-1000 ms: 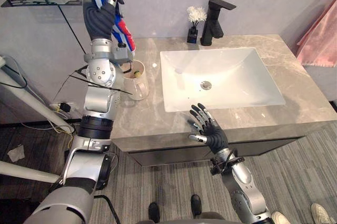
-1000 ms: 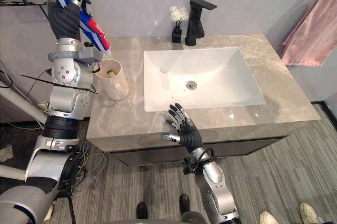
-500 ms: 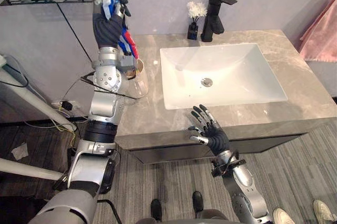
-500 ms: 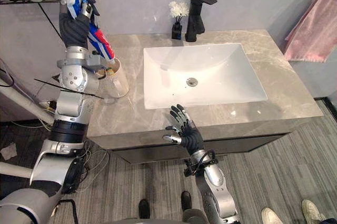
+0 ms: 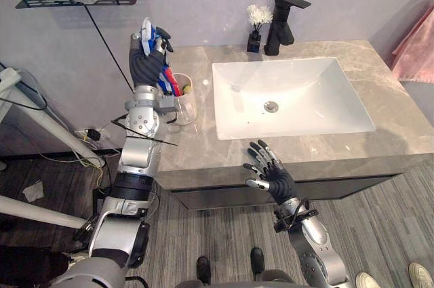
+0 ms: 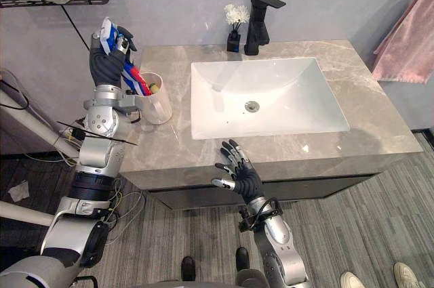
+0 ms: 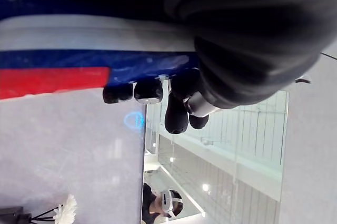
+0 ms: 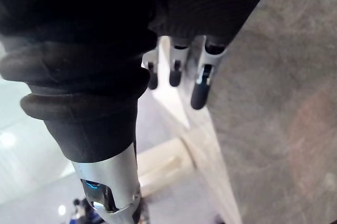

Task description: Organize washtable

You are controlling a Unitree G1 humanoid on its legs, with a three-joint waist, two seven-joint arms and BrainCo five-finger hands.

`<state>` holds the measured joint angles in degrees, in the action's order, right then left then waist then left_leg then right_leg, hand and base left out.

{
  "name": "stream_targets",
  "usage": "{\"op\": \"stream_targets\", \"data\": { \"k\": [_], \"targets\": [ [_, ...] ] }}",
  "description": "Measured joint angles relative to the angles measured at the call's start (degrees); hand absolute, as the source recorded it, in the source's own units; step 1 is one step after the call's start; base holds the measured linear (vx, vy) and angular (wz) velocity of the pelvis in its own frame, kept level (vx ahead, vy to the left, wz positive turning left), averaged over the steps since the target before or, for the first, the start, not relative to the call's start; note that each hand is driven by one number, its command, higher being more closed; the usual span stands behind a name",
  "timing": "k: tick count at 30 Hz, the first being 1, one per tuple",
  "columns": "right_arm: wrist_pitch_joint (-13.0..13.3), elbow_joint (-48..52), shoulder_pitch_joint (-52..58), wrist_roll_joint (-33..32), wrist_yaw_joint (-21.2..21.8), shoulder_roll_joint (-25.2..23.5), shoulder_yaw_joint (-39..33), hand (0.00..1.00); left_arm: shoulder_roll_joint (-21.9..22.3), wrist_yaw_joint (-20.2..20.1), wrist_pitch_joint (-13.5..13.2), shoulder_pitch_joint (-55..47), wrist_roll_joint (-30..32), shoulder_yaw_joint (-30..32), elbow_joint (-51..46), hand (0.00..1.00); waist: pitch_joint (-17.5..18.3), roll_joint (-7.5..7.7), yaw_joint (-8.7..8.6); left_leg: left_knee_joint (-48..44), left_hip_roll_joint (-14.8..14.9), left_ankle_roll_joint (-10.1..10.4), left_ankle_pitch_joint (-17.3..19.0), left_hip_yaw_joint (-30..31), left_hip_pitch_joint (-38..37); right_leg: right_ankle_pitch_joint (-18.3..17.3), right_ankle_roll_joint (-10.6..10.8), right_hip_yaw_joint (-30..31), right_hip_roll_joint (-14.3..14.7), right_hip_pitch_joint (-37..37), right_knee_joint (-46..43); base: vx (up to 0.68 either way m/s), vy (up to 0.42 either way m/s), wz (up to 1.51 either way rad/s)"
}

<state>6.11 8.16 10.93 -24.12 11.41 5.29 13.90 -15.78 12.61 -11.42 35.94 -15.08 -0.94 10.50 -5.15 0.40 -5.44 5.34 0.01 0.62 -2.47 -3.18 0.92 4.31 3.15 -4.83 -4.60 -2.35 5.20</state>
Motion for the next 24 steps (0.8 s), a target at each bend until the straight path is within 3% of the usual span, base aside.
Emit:
{"op": "stream_targets", "data": {
  "k": [6, 7, 24],
  "targets": [
    [0.0, 0.0, 0.3, 0.0, 0.0, 0.0, 0.0, 0.0, 0.3, 0.0, 0.4, -0.7, 0.1, 0.0, 0.0, 1.0, 0.0, 0.0, -0.07, 0.0, 0.0, 0.0, 0.0, 0.0, 0.0, 0.0, 0.0, 0.0, 0.0, -0.1, 0.0, 0.0, 0.0, 0.0],
    [0.1, 0.0, 0.3, 0.0, 0.0, 0.3, 0.0, 0.0, 0.5, 0.0, 0.4, -1.1, 0.1, -0.1, 0.0, 0.0, 0.0, 0.03, -0.05, 0.0, 0.1, 0.0, 0.0, 0.0, 0.1, 0.0, 0.0, 0.1, -0.1, -0.1, 0.1, 0.0, 0.0, 0.0],
    [0.3, 0.0, 0.3, 0.0, -0.1, 0.8, 0.3, 0.0, 0.4, 0.2, 1.5, -0.8, 2.3, -1.4, 1.3, 0.0, 0.0, 1.53, 0.1, 0.0, 0.5, 0.0, 0.0, -0.1, 1.0, 0.1, 0.2, 0.2, -0.4, -0.9, 0.4, 0.0, 0.0, 0.0]
  ]
}}
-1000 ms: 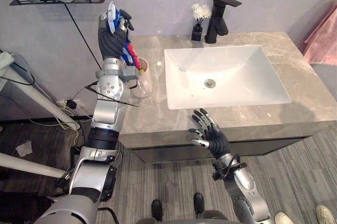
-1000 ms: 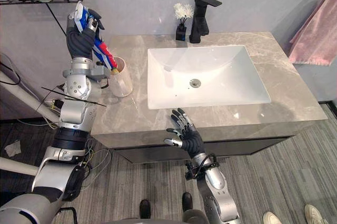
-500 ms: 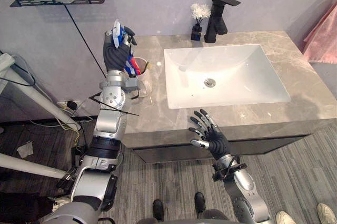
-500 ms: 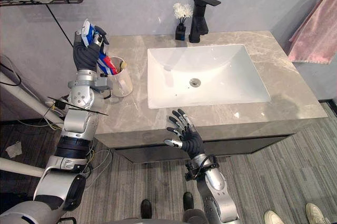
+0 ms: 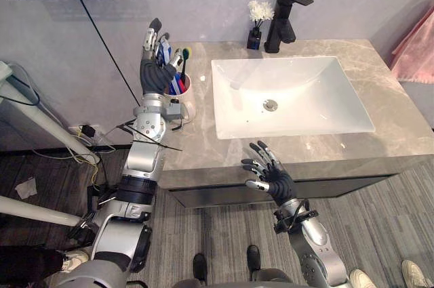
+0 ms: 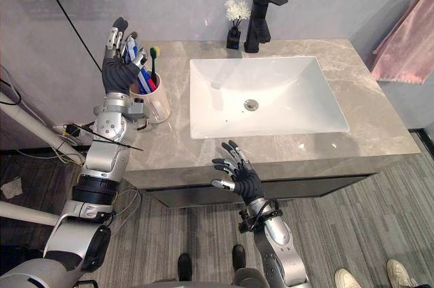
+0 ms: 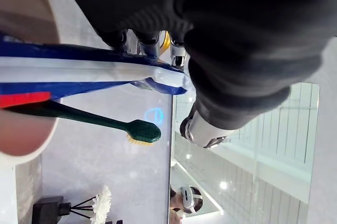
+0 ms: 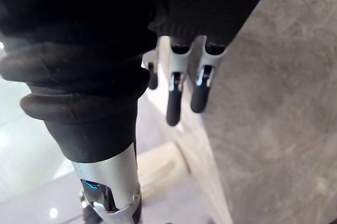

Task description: Organize washtable

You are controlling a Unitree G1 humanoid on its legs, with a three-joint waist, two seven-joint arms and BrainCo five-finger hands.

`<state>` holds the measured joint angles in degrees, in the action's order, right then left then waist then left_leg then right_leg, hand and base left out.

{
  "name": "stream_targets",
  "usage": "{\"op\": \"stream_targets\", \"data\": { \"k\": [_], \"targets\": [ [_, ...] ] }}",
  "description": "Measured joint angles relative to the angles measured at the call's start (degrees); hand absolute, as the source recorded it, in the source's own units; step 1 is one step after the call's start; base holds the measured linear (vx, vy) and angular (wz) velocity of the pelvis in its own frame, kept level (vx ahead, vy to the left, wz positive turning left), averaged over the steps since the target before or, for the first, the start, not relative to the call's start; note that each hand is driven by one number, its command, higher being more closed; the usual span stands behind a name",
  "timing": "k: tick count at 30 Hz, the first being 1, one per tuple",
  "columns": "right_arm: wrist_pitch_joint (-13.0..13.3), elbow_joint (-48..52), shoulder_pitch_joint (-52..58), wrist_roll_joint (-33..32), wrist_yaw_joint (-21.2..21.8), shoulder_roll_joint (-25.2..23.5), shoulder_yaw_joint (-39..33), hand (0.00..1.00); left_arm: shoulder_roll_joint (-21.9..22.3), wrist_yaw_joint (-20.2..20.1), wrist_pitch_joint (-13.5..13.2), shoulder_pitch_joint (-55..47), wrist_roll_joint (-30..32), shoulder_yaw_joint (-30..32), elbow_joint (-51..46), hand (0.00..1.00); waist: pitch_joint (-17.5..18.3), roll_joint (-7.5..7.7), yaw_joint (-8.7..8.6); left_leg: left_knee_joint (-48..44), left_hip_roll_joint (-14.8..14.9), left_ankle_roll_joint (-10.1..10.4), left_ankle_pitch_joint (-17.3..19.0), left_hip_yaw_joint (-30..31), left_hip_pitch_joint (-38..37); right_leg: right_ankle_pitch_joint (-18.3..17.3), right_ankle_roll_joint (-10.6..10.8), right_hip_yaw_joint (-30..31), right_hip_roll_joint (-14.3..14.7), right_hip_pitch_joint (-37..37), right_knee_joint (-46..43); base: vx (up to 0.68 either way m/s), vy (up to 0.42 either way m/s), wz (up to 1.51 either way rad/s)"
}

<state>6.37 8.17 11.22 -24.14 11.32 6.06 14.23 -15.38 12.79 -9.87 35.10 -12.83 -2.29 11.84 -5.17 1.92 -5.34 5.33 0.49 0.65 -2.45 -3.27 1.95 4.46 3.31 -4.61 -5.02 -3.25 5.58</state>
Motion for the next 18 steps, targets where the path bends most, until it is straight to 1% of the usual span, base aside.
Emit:
{"op": "stream_targets", "data": {
  "k": [4, 7, 8, 9, 11, 12, 13, 14, 15, 17, 18],
  "targets": [
    [0.0, 0.0, 0.0, 0.0, 0.1, -0.1, 0.0, 0.0, 0.0, 0.3, 0.0, 1.3, 0.0, 0.2, 0.0, 0.0, 0.0, 0.22, 0.14, 0.0, 0.0, 0.0, 0.0, 0.0, 0.0, 0.0, 0.0, -0.1, 0.1, 0.0, 0.0, 0.0, 0.0, 0.0],
    [0.0, 0.0, 0.0, 0.0, 0.1, -0.2, 0.0, 0.0, -0.6, 1.5, -0.1, 4.5, -0.1, 1.5, -0.8, 0.0, 0.0, 0.21, 0.14, 0.0, -0.1, 0.0, 0.0, 0.0, 0.0, 0.0, 0.0, -0.1, 0.4, 0.1, 0.0, 0.0, 0.0, 0.0],
    [0.0, 0.0, 0.0, 0.0, 0.1, -0.2, 0.0, 0.0, -0.9, 1.8, -0.2, 5.1, -0.3, 2.4, -2.2, 0.0, 0.0, 0.2, 0.07, 0.0, -0.1, 0.0, 0.0, 0.1, 0.0, 0.0, 0.0, -0.2, 0.3, 0.1, 0.0, 0.0, 0.0, 0.0],
    [0.0, 0.0, 0.1, 0.0, 0.1, -0.5, 0.0, 0.0, -1.3, 2.7, -0.9, 5.4, -1.3, 3.5, -6.2, 0.0, 0.0, 0.17, 0.05, 0.0, -0.1, 0.0, 0.0, 0.1, 0.0, 0.0, 0.0, -0.2, 0.3, 0.2, 0.0, 0.0, 0.0, 0.0],
    [0.0, 0.0, 0.3, 0.0, 0.1, -0.6, -0.1, 0.0, -1.9, 2.9, -2.0, 5.4, -1.8, 4.7, -10.6, 0.0, 0.0, 0.15, 0.14, 0.0, -0.1, 0.0, 0.0, 0.4, -0.1, 0.0, 0.0, -0.5, 0.3, 0.4, 0.0, 0.0, 0.0, 0.06],
    [0.0, 0.0, 0.5, 0.0, 0.1, -0.7, -0.1, 0.0, -2.2, 3.2, -2.9, 5.3, -2.2, 5.4, -14.1, 1.0, 0.0, 0.06, 0.23, 0.0, -0.2, 0.0, 0.0, 0.7, -0.2, 0.0, 0.0, -0.8, 0.3, 0.7, 0.0, 0.0, 0.0, 0.12],
    [0.0, 0.0, 0.6, 0.0, 0.1, -0.7, -0.2, 0.0, -2.4, 3.5, -3.2, 5.2, -2.4, 5.7, -15.9, 1.0, 0.0, -0.02, 0.24, 0.0, -0.3, 0.0, 0.0, 1.0, -0.3, 0.0, 0.0, -1.2, 0.3, 0.9, 0.0, 0.0, 0.007, 0.18],
    [0.0, 0.0, 0.7, 0.0, 0.2, -0.7, -0.2, 0.0, -2.9, 3.4, -4.0, 4.0, -2.5, 6.4, -19.6, 1.0, 0.2, -0.28, 0.28, 0.0, -0.4, -0.1, -0.1, 1.4, -0.6, -0.1, -0.1, -1.7, 0.3, 1.3, 0.0, 0.0, 0.009, 0.15],
    [0.0, 0.0, 0.8, 0.0, 0.3, -0.9, -0.2, 0.0, -3.2, 3.2, -5.1, 0.7, -2.6, 8.2, -25.0, 1.0, 0.5, -0.91, 0.56, 0.0, -0.4, -0.1, -0.1, 1.6, -0.7, -0.2, 0.0, -1.9, 0.1, 1.5, 0.0, -0.01, 0.009, 0.11],
    [0.0, 0.0, 0.8, 0.0, 0.4, -1.1, -0.4, 0.0, -3.1, 2.1, -6.3, -3.7, -2.8, 9.8, -29.5, 1.0, 0.7, -1.63, 1.2, 0.0, -0.5, -0.1, -0.1, 1.6, -0.7, -0.3, 0.0, -2.0, 0.0, 1.5, 0.0, -0.02, 0.009, 0.04],
    [-0.1, 0.0, 1.1, 0.0, 0.4, -1.2, -0.4, 0.0, -2.8, 1.1, -6.9, -7.8, -3.4, 10.7, -31.9, 1.0, 1.0, -2.18, 1.5, 0.1, -0.5, -0.1, -0.1, 1.7, -0.7, -0.3, 0.0, -2.2, -0.1, 1.6, 0.0, -0.03, 0.011, 0.06]
  ]
}}
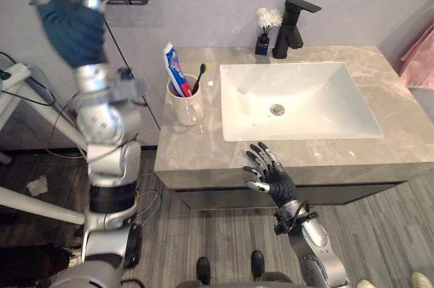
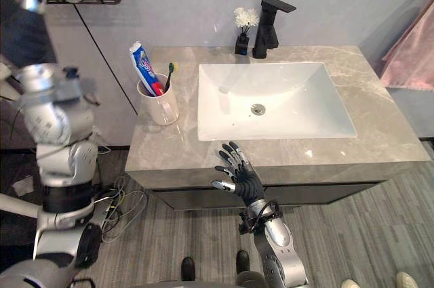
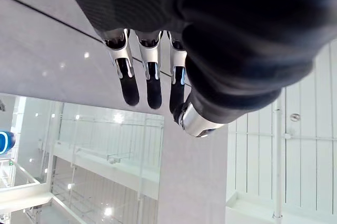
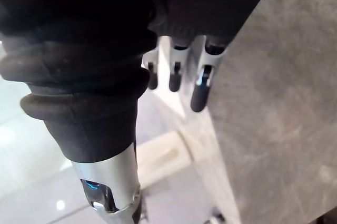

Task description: Organize washtable

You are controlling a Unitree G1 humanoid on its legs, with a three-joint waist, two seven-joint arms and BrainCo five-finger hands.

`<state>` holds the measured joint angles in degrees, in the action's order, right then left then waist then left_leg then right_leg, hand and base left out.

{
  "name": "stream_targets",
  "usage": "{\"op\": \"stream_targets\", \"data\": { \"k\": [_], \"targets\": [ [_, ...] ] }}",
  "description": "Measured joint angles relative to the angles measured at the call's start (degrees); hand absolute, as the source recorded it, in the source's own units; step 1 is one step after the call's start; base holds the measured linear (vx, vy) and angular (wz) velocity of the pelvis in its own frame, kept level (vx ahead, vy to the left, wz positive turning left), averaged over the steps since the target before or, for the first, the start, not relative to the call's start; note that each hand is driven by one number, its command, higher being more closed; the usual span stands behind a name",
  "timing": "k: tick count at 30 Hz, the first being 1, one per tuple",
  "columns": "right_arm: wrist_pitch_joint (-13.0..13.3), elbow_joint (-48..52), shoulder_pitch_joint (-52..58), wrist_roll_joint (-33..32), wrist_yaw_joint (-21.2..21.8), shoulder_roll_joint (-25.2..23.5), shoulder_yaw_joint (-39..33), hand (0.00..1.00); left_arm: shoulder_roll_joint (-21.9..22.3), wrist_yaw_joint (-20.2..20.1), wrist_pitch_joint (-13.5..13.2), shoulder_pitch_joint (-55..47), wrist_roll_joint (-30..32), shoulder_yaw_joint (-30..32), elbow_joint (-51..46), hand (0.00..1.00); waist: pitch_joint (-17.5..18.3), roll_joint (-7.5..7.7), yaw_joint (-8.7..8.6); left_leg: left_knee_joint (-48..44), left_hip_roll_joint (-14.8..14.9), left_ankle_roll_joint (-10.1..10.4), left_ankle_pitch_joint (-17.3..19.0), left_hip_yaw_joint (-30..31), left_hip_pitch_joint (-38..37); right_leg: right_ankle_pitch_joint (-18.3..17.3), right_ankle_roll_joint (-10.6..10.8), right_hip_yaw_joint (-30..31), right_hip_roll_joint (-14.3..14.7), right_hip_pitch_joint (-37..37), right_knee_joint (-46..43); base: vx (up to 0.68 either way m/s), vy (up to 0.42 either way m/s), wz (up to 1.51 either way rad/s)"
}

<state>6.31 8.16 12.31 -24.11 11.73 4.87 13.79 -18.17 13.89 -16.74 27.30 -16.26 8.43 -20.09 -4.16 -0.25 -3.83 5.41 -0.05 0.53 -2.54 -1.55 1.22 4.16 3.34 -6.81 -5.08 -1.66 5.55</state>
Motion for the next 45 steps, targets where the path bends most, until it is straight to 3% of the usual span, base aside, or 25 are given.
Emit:
{"op": "stream_targets", "data": {
  "k": [5, 9, 13, 23, 35, 45],
  "targets": [
    [-0.2, 0.0, 1.3, 0.3, 1.1, -0.8, -1.0, 0.0, 5.5, -3.3, 0.0, -17.0, -1.2, 1.8, -7.1, 1.0, 0.4, -0.44, 0.93, 0.4, -0.1, 0.0, 0.0, 0.7, -0.3, -0.7, -0.1, -1.2, -0.1, 0.4, -0.5, -0.03, 0.006, 0.12],
    [-0.2, -0.1, 2.1, 0.8, 1.1, -2.6, -2.5, 0.0, 10.3, -6.0, 0.4, -27.6, -1.1, -1.4, -9.3, 1.0, 0.5, -0.28, 1.63, 0.4, -0.1, 0.1, -0.1, 1.3, -0.5, -1.4, -0.1, -1.9, -0.2, 0.4, -0.8, -0.02, 0.005, 0.09],
    [-0.5, -0.2, 2.3, 2.2, 1.0, -3.7, -3.8, 0.0, 12.5, -10.0, 3.0, -34.0, -1.2, -6.8, -9.2, 1.0, 0.9, 0.26, 1.77, 0.4, -0.1, 0.1, -0.1, 1.3, -0.3, -1.4, 0.2, -2.4, -0.3, 0.4, -0.9, 0.0, 0.003, 0.05],
    [-0.7, -0.5, 2.8, 2.4, 0.9, -3.8, -3.8, 0.0, 12.5, -15.0, 7.2, -35.1, -0.9, -13.6, -1.1, 1.0, 1.5, 1.11, 1.6, 0.1, 0.0, 0.1, -0.1, 1.3, 0.0, -1.4, 0.2, -2.3, -0.2, 0.4, -0.5, 0.0, 0.0, 0.0],
    [-0.7, -0.6, 2.8, 2.7, 0.7, -3.8, -4.4, 0.0, 12.2, -15.0, 9.2, -28.7, 8.1, -15.8, 11.1, 1.0, 1.4, 1.32, 1.51, 0.0, 0.1, 0.1, -0.1, -0.2, 1.4, -1.0, 0.5, -0.8, -0.1, -1.6, -0.6, -0.01, 0.003, -0.06],
    [-0.5, -0.2, 2.7, 2.6, -0.3, -3.8, -5.0, 0.0, 11.6, -13.5, 10.2, -23.6, 9.9, -15.5, 18.8, 1.0, 0.6, 2.02, 1.51, 0.0, 0.1, 0.1, 0.0, -0.4, 2.4, -0.9, 0.6, -0.4, -0.1, -2.6, -0.7, 0.01, 0.0, -0.02]
  ]
}}
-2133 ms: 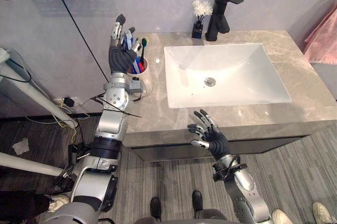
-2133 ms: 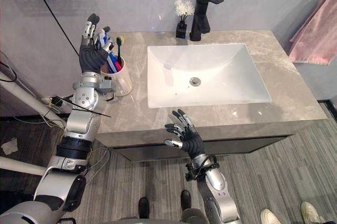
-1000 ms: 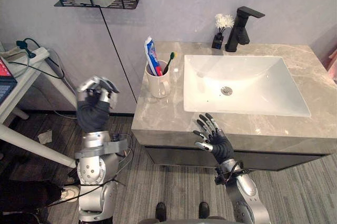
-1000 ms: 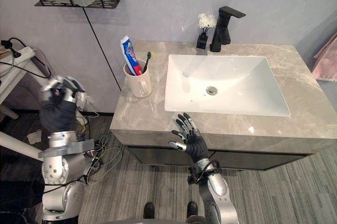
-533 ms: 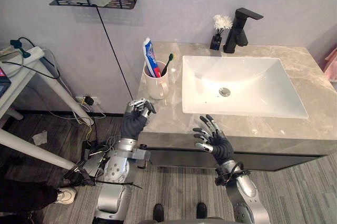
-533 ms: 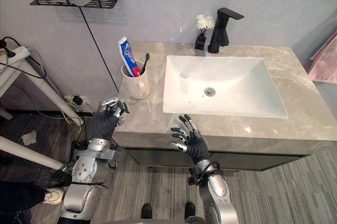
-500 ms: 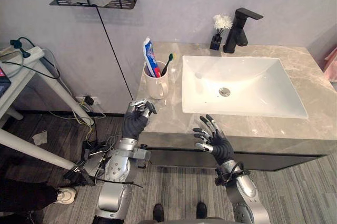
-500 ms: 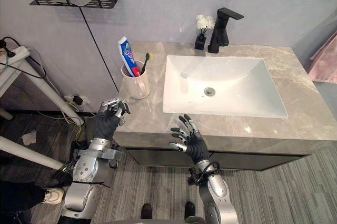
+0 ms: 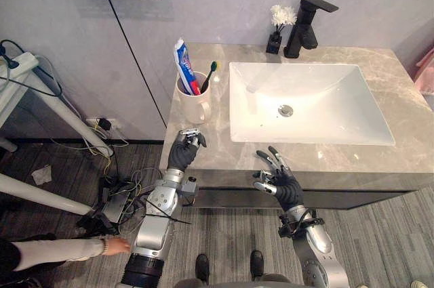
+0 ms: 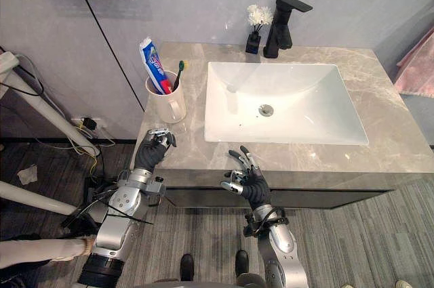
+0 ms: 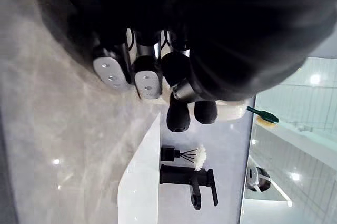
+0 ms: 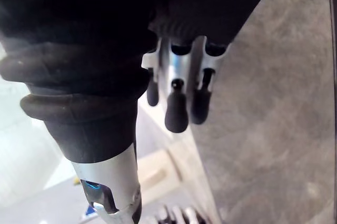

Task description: Organize washtable

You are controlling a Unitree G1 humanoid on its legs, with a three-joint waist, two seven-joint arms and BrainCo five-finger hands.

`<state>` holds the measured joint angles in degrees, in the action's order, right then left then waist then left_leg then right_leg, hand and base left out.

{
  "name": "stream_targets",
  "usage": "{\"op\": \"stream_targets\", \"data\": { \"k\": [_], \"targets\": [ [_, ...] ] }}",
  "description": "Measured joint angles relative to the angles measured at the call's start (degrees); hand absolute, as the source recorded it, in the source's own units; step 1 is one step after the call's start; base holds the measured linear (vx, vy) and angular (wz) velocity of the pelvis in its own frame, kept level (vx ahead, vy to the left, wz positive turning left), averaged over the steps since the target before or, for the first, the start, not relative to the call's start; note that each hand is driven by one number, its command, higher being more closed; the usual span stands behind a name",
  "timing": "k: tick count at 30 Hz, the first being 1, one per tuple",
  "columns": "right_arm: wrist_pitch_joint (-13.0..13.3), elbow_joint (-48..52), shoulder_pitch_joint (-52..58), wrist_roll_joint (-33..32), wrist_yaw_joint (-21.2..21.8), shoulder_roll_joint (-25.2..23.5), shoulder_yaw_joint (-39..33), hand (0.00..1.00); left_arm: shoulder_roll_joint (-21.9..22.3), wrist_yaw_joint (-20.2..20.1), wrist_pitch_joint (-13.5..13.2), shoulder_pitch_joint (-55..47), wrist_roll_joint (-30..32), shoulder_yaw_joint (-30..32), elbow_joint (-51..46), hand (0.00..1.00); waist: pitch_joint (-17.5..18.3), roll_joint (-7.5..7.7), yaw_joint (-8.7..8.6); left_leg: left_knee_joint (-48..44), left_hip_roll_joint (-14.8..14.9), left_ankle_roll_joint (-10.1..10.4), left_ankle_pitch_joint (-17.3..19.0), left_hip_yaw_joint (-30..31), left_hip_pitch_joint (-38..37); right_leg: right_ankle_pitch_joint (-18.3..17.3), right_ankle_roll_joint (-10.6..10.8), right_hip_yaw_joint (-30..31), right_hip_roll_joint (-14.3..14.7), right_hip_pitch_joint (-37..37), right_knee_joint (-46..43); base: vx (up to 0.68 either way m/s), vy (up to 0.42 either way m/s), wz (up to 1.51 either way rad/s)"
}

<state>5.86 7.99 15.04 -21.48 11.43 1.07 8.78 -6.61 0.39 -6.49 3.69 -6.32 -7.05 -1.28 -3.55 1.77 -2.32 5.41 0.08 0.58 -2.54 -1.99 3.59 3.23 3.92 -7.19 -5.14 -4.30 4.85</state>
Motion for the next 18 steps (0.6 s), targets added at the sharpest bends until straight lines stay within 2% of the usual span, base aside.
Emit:
{"op": "stream_targets", "data": {
  "k": [18],
  "targets": [
    [0.4, 2.8, -0.5, -0.5, 0.1, 0.5, 0.1, 0.0, -2.6, 3.8, -0.8, 10.4, 2.0, 5.2, 6.5, 1.0, -3.8, 0.56, -0.06, 0.0, 0.0, -0.1, 0.0, -1.2, 0.5, 0.0, 0.0, 1.0, 0.0, -1.3, -0.8, 0.0, 0.002, -0.02]
  ]
}}
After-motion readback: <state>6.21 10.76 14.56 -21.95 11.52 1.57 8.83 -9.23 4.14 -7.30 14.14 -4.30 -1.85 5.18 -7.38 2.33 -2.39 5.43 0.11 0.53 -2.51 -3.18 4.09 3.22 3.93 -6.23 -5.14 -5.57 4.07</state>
